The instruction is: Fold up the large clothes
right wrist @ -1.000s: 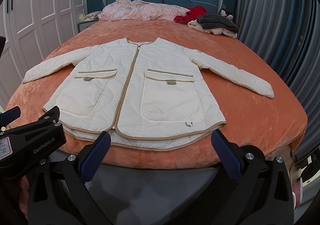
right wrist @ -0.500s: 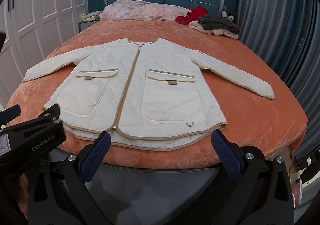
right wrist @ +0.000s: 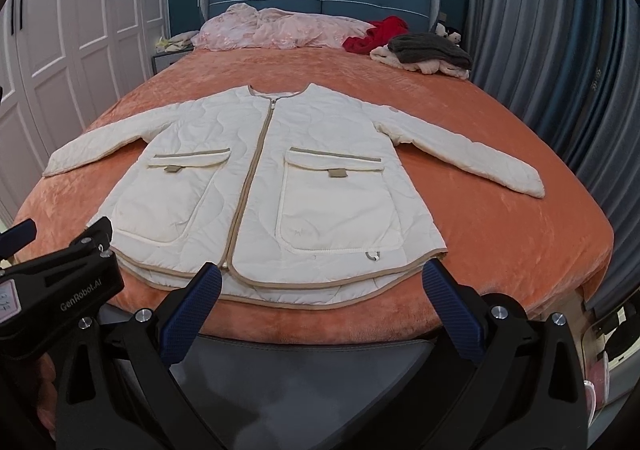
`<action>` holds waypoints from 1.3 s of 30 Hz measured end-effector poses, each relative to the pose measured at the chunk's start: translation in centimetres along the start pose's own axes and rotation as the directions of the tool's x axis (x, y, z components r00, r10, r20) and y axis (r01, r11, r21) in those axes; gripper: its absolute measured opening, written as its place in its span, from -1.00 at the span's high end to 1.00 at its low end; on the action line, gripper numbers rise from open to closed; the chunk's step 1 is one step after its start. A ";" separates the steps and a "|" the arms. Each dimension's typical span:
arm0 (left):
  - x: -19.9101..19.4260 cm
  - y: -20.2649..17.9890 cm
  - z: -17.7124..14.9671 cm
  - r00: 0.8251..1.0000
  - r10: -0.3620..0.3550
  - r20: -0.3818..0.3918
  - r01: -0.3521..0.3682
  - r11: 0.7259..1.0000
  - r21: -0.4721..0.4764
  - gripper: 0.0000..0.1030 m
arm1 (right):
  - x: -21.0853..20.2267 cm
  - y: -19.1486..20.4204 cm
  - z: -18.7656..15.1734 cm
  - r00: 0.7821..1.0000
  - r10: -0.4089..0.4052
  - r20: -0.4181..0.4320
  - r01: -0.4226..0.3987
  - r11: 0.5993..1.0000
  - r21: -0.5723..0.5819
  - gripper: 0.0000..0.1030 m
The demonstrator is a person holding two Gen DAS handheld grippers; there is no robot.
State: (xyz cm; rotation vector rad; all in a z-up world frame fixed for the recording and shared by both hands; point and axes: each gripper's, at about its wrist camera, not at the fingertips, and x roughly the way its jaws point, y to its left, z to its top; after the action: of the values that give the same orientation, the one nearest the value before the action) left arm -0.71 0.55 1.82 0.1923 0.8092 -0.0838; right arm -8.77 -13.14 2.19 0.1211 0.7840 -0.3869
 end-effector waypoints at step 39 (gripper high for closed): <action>4.1 0.0 -0.2 0.997 0.001 -0.071 0.000 1.000 0.014 -0.78 | 4.4 -2.4 0.6 0.995 0.026 -0.093 -0.023 0.999 0.037 -0.90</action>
State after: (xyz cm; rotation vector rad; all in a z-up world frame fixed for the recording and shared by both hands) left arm 1.99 0.56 -1.32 0.2091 0.8798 -0.0825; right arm -6.47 -16.80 -0.40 0.1827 0.8670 -0.3742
